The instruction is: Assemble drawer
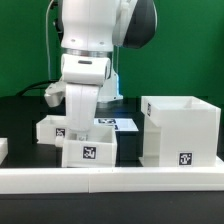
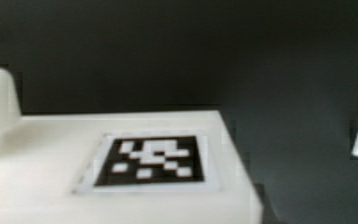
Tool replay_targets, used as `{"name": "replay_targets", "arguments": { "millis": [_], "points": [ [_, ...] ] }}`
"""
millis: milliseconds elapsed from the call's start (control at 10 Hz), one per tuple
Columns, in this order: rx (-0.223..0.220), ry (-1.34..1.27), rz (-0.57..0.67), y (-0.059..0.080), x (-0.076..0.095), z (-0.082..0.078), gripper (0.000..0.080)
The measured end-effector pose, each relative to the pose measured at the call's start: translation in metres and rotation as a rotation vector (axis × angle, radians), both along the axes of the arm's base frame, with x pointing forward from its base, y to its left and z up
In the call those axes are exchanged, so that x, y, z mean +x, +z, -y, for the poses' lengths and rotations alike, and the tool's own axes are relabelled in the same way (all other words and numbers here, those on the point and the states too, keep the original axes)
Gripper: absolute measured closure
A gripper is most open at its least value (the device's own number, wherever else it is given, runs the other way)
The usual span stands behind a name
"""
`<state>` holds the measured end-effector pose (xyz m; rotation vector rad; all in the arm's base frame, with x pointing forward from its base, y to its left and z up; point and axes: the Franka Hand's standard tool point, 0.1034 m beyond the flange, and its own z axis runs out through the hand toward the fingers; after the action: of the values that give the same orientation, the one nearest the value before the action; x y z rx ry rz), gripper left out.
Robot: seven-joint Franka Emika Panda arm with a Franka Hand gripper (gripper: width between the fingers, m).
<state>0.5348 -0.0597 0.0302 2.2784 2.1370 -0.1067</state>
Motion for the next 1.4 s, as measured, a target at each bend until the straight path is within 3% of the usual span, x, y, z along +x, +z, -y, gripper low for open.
{"name": "replay_targets", "arguments": {
  "millis": [500, 900, 1400],
  "points": [
    [0.0, -0.013, -0.005, -0.003, 0.0, 0.0, 0.0758],
    [0.016, 0.023, -0.009, -0.007, 0.006, -0.029, 0.0758],
    [0.018, 0.019, -0.014, -0.011, 0.004, -0.031, 0.0758]
  ]
}}
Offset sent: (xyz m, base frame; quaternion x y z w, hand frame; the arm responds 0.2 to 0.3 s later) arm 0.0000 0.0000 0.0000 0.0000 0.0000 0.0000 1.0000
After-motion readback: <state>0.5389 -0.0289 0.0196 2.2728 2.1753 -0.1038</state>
